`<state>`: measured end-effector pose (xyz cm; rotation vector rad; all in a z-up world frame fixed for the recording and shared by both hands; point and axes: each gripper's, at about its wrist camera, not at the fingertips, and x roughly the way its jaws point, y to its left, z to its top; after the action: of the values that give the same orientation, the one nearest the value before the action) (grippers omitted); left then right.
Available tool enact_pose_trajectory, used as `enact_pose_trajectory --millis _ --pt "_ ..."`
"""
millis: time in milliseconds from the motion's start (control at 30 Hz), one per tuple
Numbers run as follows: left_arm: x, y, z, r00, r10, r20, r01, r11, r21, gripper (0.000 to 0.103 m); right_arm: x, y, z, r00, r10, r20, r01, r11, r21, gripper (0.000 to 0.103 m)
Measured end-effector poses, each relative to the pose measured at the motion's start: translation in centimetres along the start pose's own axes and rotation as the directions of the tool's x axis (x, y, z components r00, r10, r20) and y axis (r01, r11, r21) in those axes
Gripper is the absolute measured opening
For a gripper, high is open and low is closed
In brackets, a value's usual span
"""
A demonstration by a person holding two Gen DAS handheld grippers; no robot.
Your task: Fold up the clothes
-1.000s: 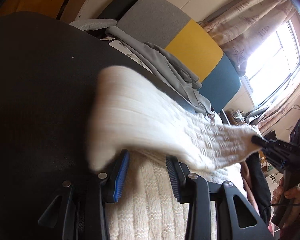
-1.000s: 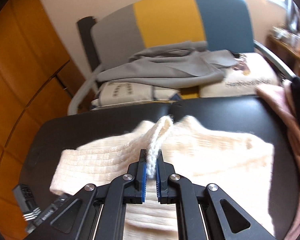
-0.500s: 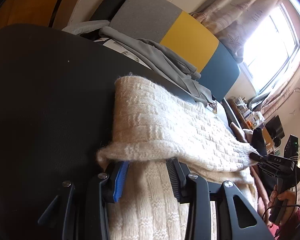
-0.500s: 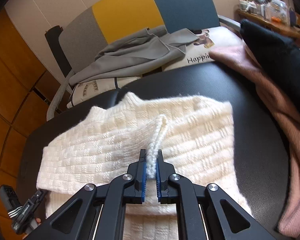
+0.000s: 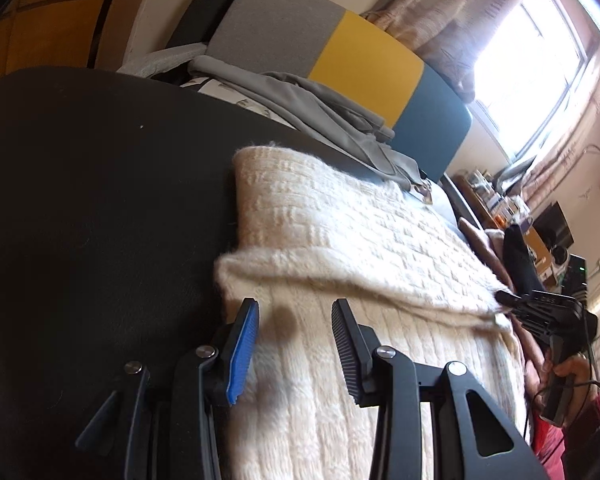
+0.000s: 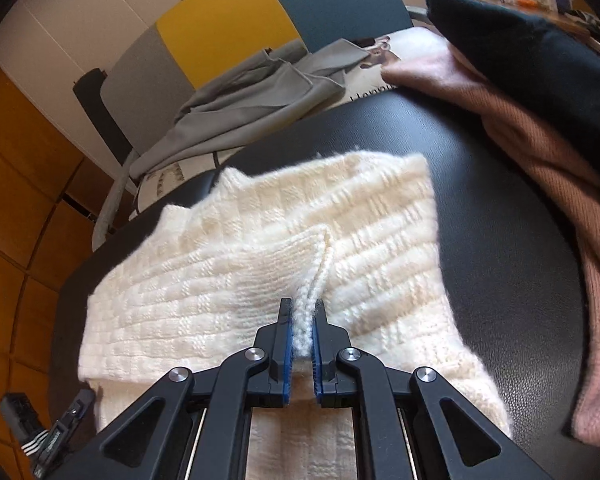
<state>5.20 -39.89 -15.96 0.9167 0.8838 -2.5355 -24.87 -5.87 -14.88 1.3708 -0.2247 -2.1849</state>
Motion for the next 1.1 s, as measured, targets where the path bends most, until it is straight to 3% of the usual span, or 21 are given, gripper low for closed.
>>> enact_pose_trajectory --millis 100,233,400,467,567,633,733,933,1100 --pt "-1.5 -1.2 0.1 0.999 -0.01 0.036 0.008 0.999 0.05 0.038 0.3 -0.5 -0.5 1.0 -0.025 0.004 0.025 1.0 0.004 0.009" --pt "-2.8 -3.2 1.1 0.993 0.023 0.119 -0.04 0.989 0.142 0.038 0.4 -0.1 -0.9 0.996 -0.093 0.018 0.094 0.994 -0.051 0.011" --pt "-0.9 -4.6 3.0 0.991 0.075 0.111 -0.097 0.974 0.203 0.038 0.1 1.6 -1.3 0.975 -0.218 0.051 0.224 0.957 -0.184 0.026" --pt "0.3 -5.0 3.4 0.991 0.085 0.1 -0.105 0.97 0.221 0.038 -0.6 2.5 -1.3 0.96 -0.259 0.103 0.276 0.935 -0.224 0.028" --pt "1.5 -5.4 3.7 0.992 0.088 0.092 -0.108 0.965 0.24 0.038 -1.8 4.6 -1.4 0.949 -0.247 0.198 0.297 0.912 -0.283 0.031" --pt "2.1 -5.3 3.6 0.992 0.092 0.083 -0.109 0.964 0.244 0.038 -1.8 5.9 -1.4 0.953 -0.207 0.22 0.272 0.907 -0.322 0.036" --pt "2.9 -5.1 3.2 0.992 0.103 0.066 -0.116 0.964 0.238 0.038 -0.2 7.5 -1.7 0.967 -0.168 0.189 0.229 0.9 -0.37 0.04" --pt "4.4 -2.6 1.8 0.995 0.095 -0.038 -0.087 0.983 0.164 0.038 1.9 7.3 -4.5 0.962 -0.225 0.158 0.271 0.871 -0.41 0.043" --pt "4.6 -2.1 1.3 0.995 0.088 -0.045 -0.08 0.984 0.162 0.038 1.1 6.0 -5.7 0.963 -0.199 0.184 0.256 0.893 -0.371 0.046"
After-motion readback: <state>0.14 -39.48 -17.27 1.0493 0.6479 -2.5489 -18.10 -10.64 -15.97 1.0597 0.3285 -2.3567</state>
